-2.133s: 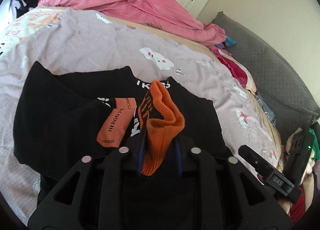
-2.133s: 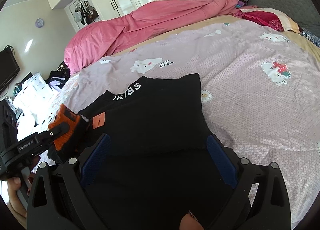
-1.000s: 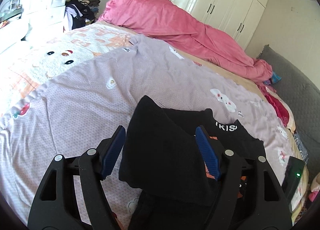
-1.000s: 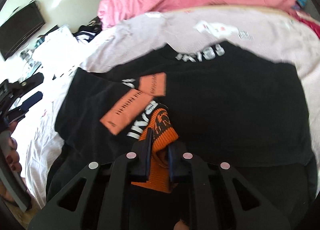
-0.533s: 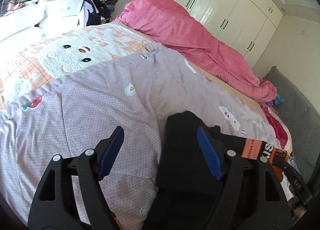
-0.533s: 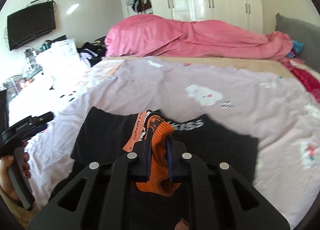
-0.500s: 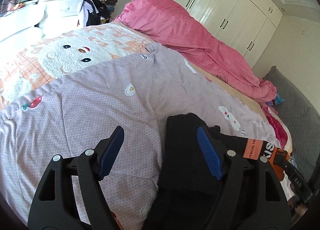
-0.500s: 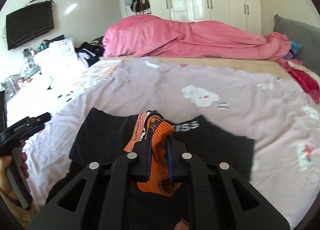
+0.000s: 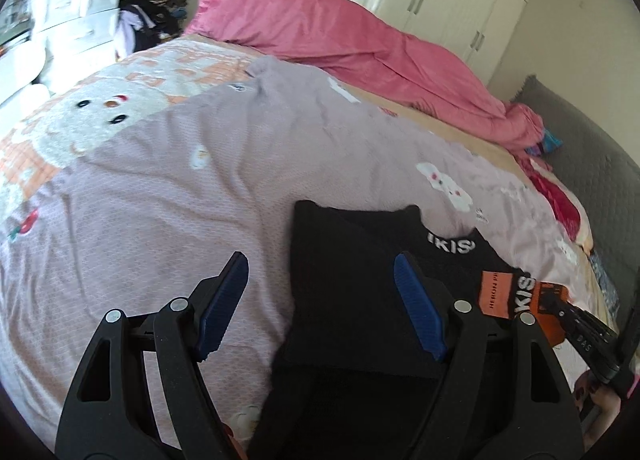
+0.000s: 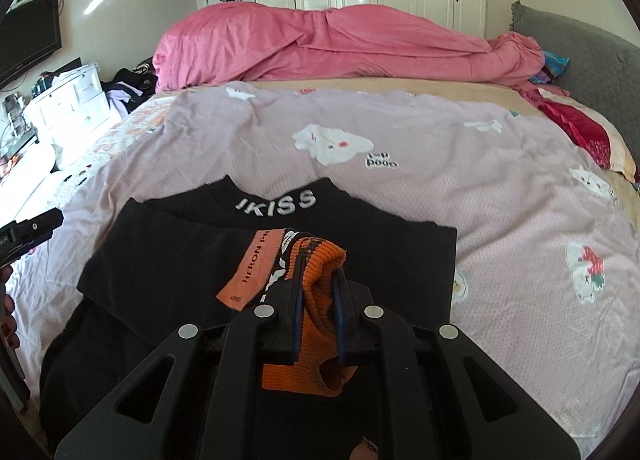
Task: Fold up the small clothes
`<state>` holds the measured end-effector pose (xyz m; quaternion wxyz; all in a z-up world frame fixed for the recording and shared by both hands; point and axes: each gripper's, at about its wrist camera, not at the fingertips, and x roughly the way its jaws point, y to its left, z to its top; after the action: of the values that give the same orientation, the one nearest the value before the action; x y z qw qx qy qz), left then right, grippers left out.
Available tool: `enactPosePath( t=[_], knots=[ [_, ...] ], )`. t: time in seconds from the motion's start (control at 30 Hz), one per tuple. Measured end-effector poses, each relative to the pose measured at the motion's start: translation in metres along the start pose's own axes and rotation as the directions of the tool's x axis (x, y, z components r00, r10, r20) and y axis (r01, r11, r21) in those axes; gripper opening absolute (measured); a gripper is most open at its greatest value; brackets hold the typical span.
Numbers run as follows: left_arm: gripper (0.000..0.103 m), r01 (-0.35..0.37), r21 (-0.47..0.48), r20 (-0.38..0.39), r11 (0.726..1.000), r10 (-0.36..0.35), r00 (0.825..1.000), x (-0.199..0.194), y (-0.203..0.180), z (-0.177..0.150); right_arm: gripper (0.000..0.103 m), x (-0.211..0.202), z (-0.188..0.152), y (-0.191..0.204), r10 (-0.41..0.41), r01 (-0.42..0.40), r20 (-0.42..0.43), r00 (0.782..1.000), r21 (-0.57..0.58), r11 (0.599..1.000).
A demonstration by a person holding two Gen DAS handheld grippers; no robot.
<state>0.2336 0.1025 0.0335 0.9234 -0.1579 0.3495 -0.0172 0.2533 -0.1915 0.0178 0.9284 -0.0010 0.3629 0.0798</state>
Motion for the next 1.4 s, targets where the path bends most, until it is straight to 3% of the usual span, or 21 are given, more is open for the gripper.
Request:
enactPosePath(
  t=[0.13,0.37,0.47,0.63,0.83,0.93,1.0,1.07,1.27,1.4],
  knots=[
    [0.068,0.060,0.055,-0.063,0.997,-0.056,0.996,0.026,-0.027,-0.006,0.014,0.006,-0.007,-0.005,-0.016,0.016,-0.020,1.000,0.012,1.000],
    [0.068,0.029,0.167,-0.171,0.985,0.000,0.985,0.063,-0.049,-0.024,0.017,0.002,-0.014,-0.019,-0.071,0.072,-0.025,0.997,0.044,0.996],
    [0.068,0.023,0.199,-0.194,0.980,0.016,0.981,0.070,-0.051,-0.026,0.017,0.003,-0.017,-0.017,-0.038,0.039,-0.031,0.999,0.046,0.998],
    [0.068,-0.005,0.232,-0.288,0.973,0.073,0.955,0.086,-0.045,-0.037,0.020,0.014,-0.018,0.011,0.023,-0.025,-0.061,0.998,-0.029,0.999],
    [0.068,0.010,0.232,-0.288,0.973,0.058,0.956,0.084,-0.039,-0.039,0.027,0.036,-0.018,0.041,0.073,-0.084,-0.117,0.990,-0.091,0.992],
    [0.068,0.019,0.231,-0.287,0.973,0.049,0.957,0.082,-0.037,-0.040,0.030,0.053,-0.024,0.036,0.001,-0.022,-0.183,0.983,-0.117,0.993],
    [0.068,0.025,0.230,-0.289,0.973,0.044,0.956,0.081,-0.036,-0.040,0.026,0.057,-0.030,0.026,0.016,-0.036,-0.200,0.980,-0.097,0.995],
    [0.068,0.030,0.225,-0.291,0.974,0.038,0.956,0.080,-0.035,-0.040,0.021,0.055,-0.035,0.016,0.030,-0.045,-0.199,0.979,-0.069,0.997],
    [0.068,0.028,0.236,-0.286,0.971,0.042,0.957,0.079,-0.037,-0.041,0.021,0.053,-0.037,0.013,0.029,-0.038,-0.194,0.980,-0.043,0.998],
    [0.068,0.030,0.239,-0.281,0.971,0.039,0.959,0.078,-0.037,-0.041,0.030,0.045,-0.036,0.017,0.016,-0.025,-0.182,0.983,-0.048,0.999]
  ],
)
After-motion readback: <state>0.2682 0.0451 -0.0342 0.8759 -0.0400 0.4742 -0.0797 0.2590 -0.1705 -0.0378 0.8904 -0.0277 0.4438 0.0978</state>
